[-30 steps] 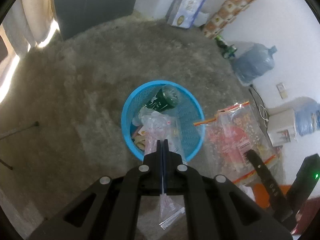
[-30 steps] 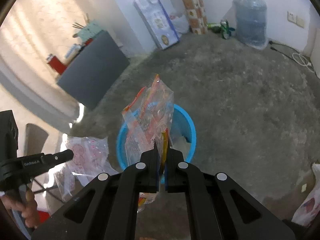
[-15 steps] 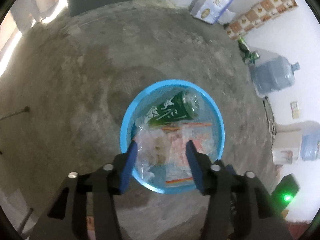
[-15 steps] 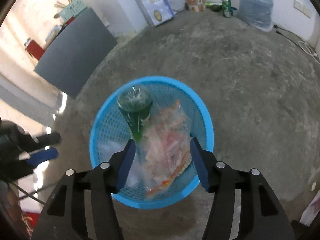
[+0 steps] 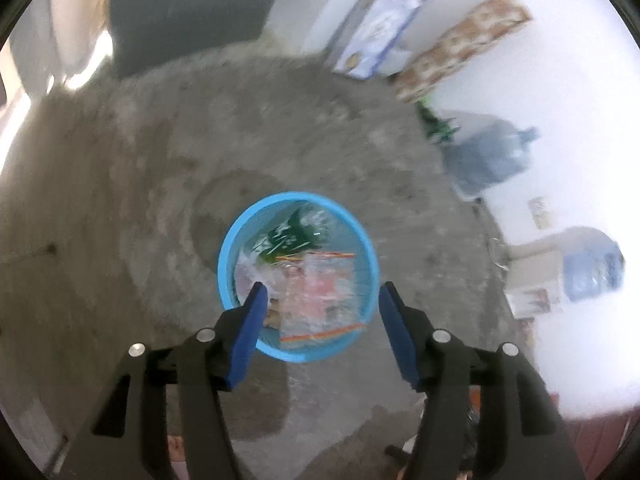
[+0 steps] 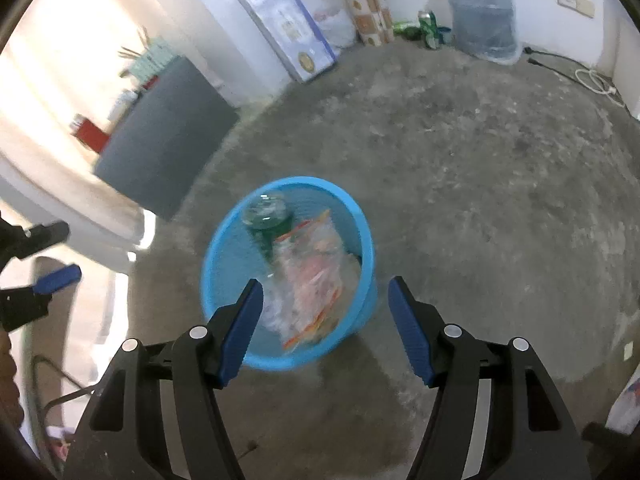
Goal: Collect trash
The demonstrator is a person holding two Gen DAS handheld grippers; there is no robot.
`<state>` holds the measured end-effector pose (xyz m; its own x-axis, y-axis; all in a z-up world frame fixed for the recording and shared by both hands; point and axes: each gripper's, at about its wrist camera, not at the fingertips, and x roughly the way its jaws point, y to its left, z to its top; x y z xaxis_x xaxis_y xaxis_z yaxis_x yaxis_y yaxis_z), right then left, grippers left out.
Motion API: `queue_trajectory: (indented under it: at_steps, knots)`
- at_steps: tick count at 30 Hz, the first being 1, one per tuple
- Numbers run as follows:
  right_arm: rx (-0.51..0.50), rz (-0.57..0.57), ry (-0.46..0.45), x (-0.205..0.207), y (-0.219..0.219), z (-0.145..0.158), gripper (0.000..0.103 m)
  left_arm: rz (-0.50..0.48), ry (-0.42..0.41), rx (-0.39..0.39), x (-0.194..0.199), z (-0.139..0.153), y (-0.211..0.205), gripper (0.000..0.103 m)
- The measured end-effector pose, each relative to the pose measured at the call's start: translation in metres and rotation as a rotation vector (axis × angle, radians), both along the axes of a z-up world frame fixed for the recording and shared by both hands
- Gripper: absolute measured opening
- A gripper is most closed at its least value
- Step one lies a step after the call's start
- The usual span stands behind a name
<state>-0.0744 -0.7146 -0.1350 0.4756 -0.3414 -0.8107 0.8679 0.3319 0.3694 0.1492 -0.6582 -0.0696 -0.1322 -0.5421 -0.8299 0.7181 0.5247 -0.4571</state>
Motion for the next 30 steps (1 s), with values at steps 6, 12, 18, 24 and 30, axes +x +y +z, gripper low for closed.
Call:
queue_trajectory:
  at_steps: [6, 12, 18, 24, 30]
  knots:
    - [-0.033, 0.092, -0.076, -0.036, 0.067, 0.051, 0.071, -0.019, -0.204, -0.139, -0.025, 0.099, 0.115, 0.072]
    - [-0.062, 0.228, -0.092, -0.05, 0.141, 0.096, 0.077, 0.059, -0.31, -0.177, -0.059, 0.141, 0.241, 0.081]
    - [-0.178, 0.353, -0.102, -0.038, 0.192, 0.143, 0.084, 0.241, -0.484, -0.209, -0.102, 0.149, 0.371, 0.09]
    - [-0.353, 0.428, -0.074, -0.017, 0.247, 0.183, 0.095, 0.375, -0.641, -0.181, -0.133, 0.149, 0.456, 0.097]
    - [-0.484, 0.446, -0.032, 0.007, 0.302, 0.202, 0.095, 0.462, -0.659, -0.193, -0.136, 0.154, 0.498, 0.098]
